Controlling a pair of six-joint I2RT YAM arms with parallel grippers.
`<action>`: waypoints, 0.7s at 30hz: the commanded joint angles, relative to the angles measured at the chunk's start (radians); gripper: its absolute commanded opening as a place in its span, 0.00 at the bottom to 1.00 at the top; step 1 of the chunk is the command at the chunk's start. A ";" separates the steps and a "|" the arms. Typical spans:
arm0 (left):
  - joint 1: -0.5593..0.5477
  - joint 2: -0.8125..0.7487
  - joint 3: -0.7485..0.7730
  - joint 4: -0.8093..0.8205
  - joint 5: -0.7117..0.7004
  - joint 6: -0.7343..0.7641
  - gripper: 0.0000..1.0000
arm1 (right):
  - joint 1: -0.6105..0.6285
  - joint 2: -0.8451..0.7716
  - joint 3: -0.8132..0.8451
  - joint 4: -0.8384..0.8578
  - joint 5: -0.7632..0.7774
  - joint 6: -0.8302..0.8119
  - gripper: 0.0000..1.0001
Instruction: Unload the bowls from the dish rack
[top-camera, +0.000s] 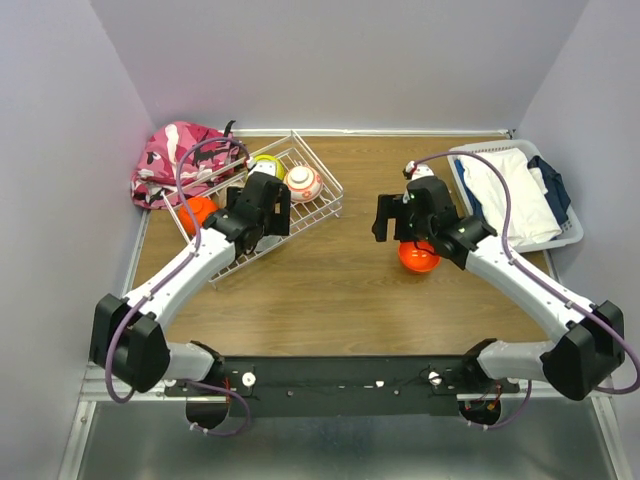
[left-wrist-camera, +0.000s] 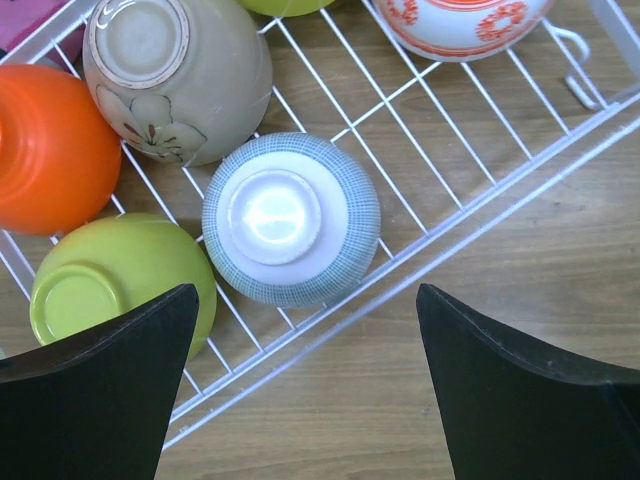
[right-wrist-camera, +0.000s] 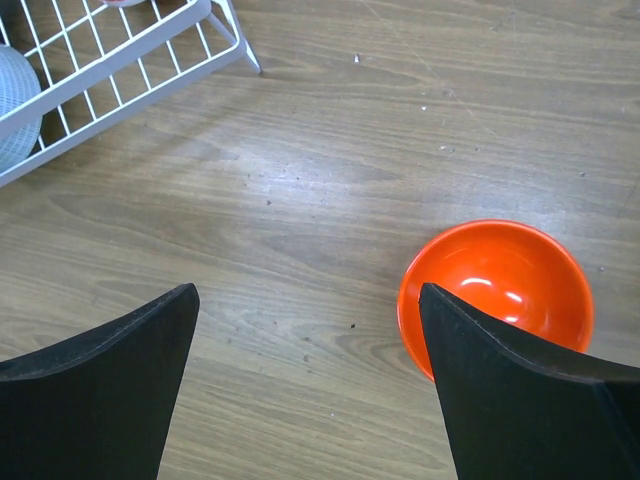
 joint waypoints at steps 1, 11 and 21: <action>0.056 0.067 0.061 -0.074 0.086 -0.025 0.99 | 0.004 -0.044 -0.065 0.062 -0.034 0.025 0.98; 0.133 0.202 0.147 -0.109 0.209 0.010 0.99 | 0.004 -0.067 -0.100 0.073 -0.063 0.056 0.98; 0.188 0.268 0.176 -0.103 0.252 -0.002 0.92 | 0.004 -0.068 -0.144 0.105 -0.083 0.073 0.98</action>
